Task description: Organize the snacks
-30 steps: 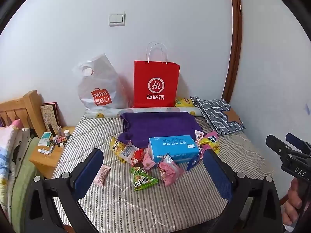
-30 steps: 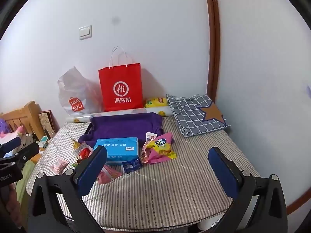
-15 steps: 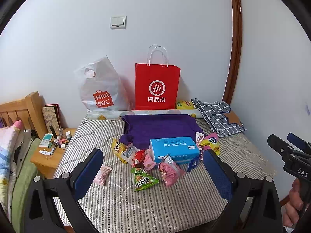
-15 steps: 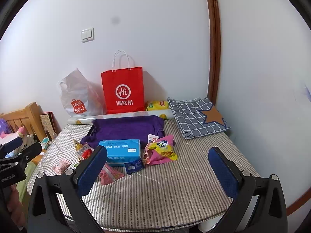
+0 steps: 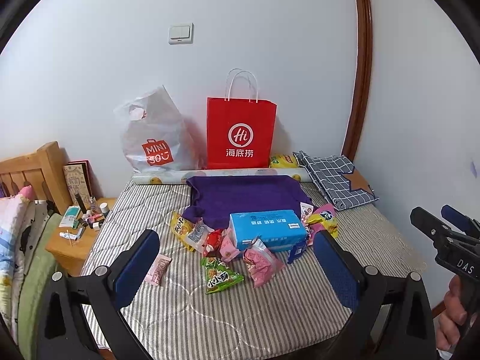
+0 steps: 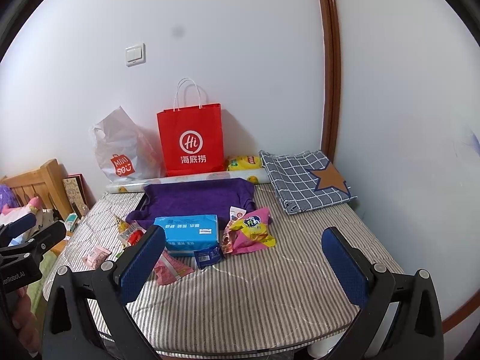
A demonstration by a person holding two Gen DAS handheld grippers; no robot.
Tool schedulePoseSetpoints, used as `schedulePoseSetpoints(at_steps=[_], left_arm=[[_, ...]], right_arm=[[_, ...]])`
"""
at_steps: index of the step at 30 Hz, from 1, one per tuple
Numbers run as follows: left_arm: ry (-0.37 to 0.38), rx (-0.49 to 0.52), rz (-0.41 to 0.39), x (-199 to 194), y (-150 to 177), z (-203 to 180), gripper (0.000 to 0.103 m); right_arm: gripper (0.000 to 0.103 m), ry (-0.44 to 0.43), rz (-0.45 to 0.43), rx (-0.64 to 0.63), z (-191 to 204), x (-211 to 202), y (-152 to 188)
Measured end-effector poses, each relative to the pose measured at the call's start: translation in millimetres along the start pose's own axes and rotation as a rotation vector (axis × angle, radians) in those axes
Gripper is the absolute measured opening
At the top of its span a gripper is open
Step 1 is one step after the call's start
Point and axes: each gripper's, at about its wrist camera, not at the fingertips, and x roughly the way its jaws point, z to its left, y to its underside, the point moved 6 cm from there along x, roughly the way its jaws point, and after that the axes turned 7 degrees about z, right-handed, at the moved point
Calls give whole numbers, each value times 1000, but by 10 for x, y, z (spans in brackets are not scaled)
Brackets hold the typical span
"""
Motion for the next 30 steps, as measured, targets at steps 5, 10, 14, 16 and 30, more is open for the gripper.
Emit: schedulePoseSetpoints(at_steps=[5,10,14,16,30], left_arm=[[5,1,2,-7,5,-1,103],[31,9,-3,-18,-23,-4,103],[38,13,-1,-22,-37,-24,103],[28,16,2,-19,-35,-28,103],[3,-12,52,150,-3,50,103]], right_arm=[[103,1,1,0,4,3,-4],[103,-1,2,3,4,6,-2],[103,1,-1,3,-3,4,6],[103,-1,-2,4,-2,4,10],[103,-9,31,11,-2,144,15]])
